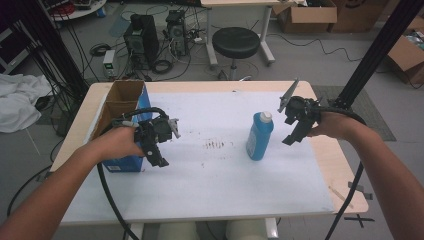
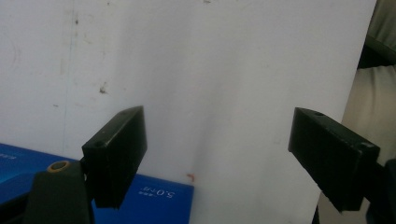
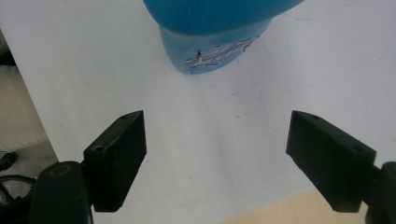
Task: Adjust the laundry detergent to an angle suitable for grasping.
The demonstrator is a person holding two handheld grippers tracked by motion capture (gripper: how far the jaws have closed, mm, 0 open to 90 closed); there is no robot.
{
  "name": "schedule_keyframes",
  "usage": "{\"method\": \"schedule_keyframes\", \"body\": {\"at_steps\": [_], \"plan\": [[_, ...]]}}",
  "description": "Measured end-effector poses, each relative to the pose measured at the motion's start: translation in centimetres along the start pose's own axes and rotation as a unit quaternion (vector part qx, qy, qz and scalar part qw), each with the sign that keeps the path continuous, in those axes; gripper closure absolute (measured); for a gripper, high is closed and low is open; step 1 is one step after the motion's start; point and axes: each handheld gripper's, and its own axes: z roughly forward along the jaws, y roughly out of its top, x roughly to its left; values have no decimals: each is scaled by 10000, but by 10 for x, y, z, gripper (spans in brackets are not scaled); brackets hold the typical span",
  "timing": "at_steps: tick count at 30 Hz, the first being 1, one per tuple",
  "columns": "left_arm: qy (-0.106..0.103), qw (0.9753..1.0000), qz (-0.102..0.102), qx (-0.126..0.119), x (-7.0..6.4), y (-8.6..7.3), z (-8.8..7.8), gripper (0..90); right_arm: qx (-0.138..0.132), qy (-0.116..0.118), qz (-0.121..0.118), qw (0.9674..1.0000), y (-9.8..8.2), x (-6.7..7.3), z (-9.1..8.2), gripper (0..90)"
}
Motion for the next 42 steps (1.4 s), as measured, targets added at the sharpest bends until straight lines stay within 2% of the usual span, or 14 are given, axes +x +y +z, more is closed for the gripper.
{"method": "schedule_keyframes", "body": {"at_steps": [12, 14, 21, 26, 30, 34, 36, 42], "plan": [[22, 10000, -14, -2, 1, 2, 1, 201, -55, 10, 67, 10000, -2, 3, 3, 195], [33, 10000, -74, -56, 1, 1, 0, 201, -36, 1, 37, 10000, -2, 4, 3, 190], [61, 9999, -84, -103, 2, 2, 0, 200, -113, -54, 72, 9999, -6, 5, 2, 179], [69, 9999, -79, -106, 2, 4, 1, 200, -197, -54, 228, 9995, -16, 7, 9, 183], [73, 9999, -56, -96, 3, 4, 2, 200, -272, -76, 266, 9992, -22, 9, 11, 187], [55, 9999, -77, -104, 3, 5, 3, 200, -426, -95, 360, 9984, -30, 13, 16, 187], [39, 9999, -88, -111, 4, 5, 3, 200, -570, -107, 459, 9973, -37, 17, 20, 186], [43, 9999, -113, -115, 5, 5, 3, 200, -736, -82, 604, 9954, -47, 27, 31, 186]]}}
